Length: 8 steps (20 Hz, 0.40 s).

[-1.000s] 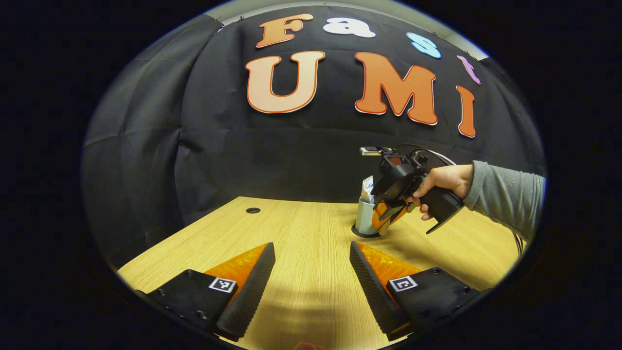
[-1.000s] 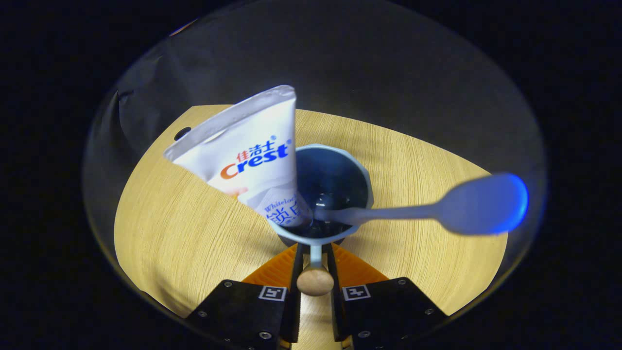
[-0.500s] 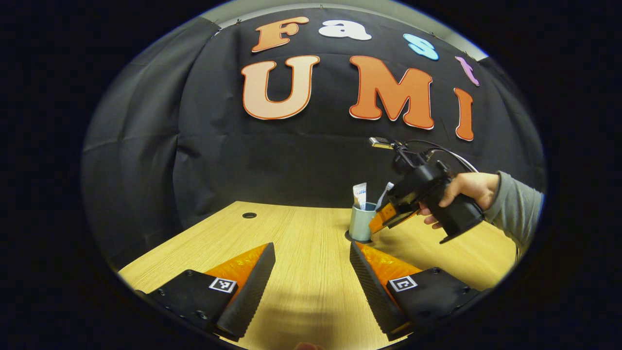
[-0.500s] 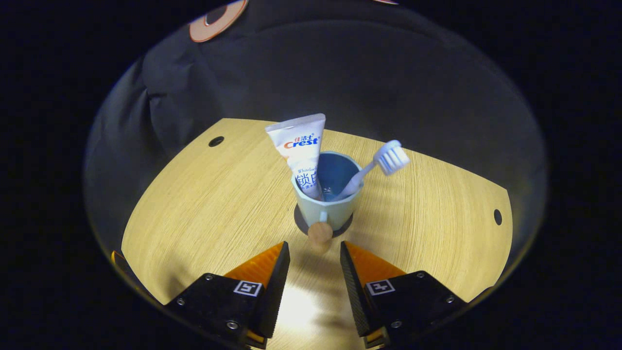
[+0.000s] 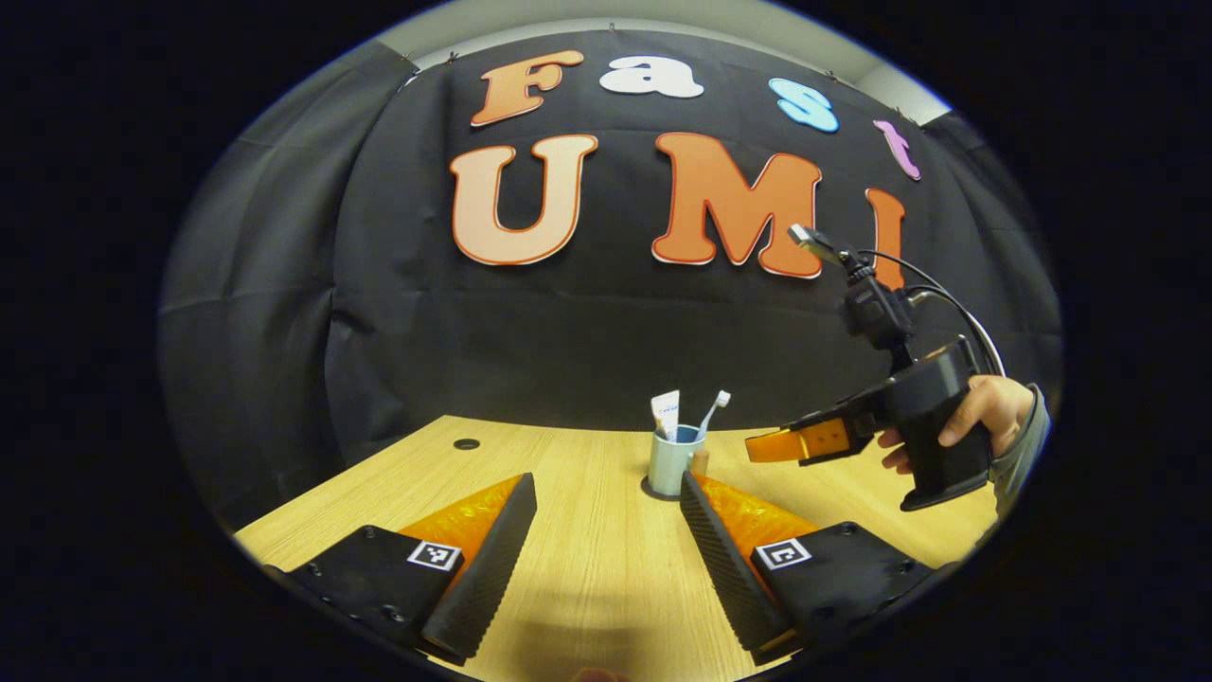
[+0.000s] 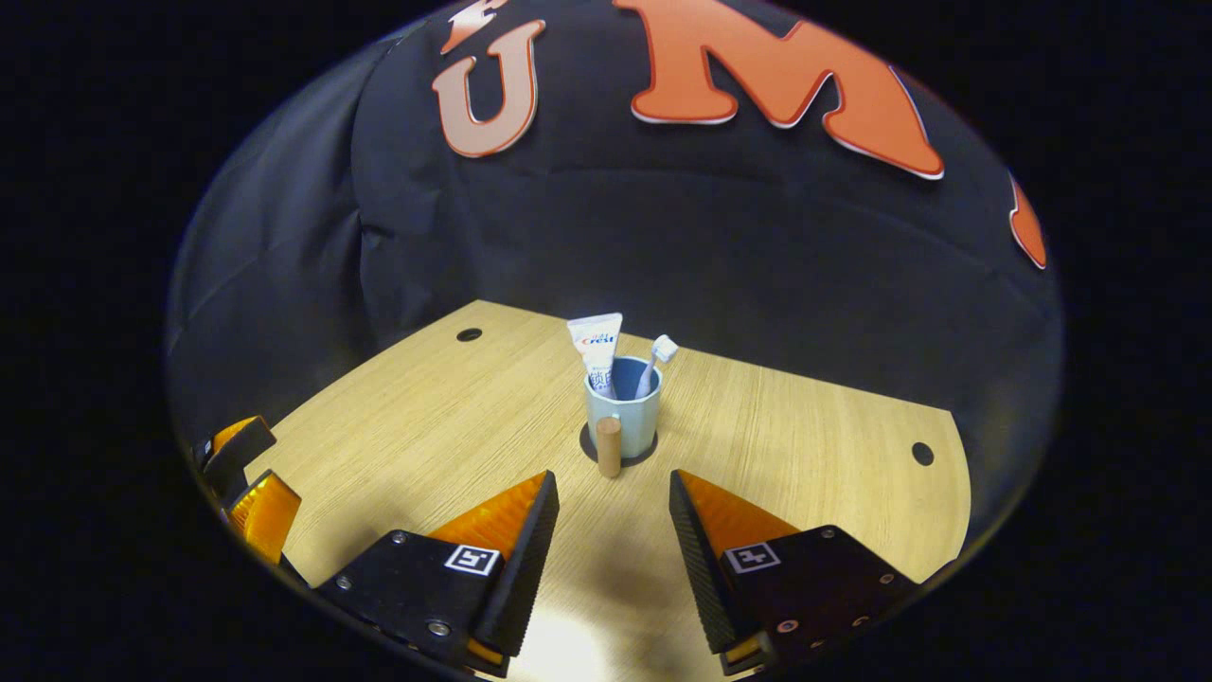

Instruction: Put the toothbrush and toothpaste on the desktop into the cup, then pick up the cup and place it on the coaster on the desktop.

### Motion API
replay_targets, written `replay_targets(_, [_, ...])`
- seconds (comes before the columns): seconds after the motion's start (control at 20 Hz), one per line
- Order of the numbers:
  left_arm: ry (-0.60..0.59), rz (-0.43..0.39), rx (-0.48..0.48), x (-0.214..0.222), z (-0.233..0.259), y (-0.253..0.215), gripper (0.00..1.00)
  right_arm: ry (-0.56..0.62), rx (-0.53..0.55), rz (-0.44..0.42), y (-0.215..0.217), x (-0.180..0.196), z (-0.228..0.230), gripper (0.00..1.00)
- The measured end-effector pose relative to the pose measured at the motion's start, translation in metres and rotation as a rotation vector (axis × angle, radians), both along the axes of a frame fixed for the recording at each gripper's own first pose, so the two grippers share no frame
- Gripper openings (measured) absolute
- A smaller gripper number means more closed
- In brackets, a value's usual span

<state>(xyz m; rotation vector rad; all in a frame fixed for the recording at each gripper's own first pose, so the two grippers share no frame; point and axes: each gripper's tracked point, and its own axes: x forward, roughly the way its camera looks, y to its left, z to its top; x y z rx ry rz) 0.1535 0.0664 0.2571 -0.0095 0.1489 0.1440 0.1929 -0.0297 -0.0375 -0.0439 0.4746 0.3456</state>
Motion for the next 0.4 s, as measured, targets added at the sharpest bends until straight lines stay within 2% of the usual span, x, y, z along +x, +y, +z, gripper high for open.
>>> replay_targets(0.4, [-0.079,-0.055,0.040,-0.004,0.035,-0.045,0.97,-0.261,0.102,-0.114,-0.059,-0.050,0.044,0.71])
